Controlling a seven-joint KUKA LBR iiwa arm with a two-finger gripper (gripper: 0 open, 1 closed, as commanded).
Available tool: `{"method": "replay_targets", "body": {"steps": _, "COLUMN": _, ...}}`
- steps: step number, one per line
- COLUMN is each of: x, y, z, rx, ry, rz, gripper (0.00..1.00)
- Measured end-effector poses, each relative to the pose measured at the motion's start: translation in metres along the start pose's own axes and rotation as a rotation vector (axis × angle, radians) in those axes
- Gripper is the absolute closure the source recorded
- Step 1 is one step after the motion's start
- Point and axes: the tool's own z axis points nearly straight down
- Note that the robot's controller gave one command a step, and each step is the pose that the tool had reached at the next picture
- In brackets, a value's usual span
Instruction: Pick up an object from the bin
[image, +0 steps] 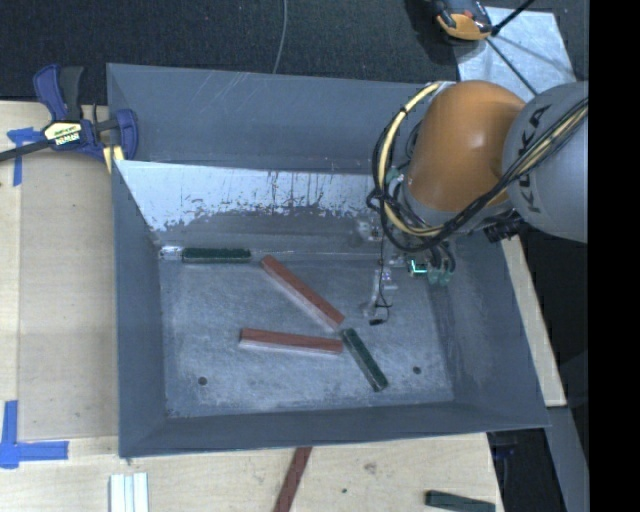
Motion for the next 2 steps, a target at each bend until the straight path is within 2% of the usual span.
{"method": "replay_targets", "body": {"steps": 1, "x": -0.002, "y": 0.000, "z": -0.004, "rx": 0.000, "ry": -0.008, "rz": 0.000, "gripper": 0.00}}
{"method": "replay_targets", "body": {"steps": 2, "x": 0.006, "y": 0.007, "z": 0.048, "rx": 0.000, "ry": -0.013, "rz": 0.059, "gripper": 0.00}}
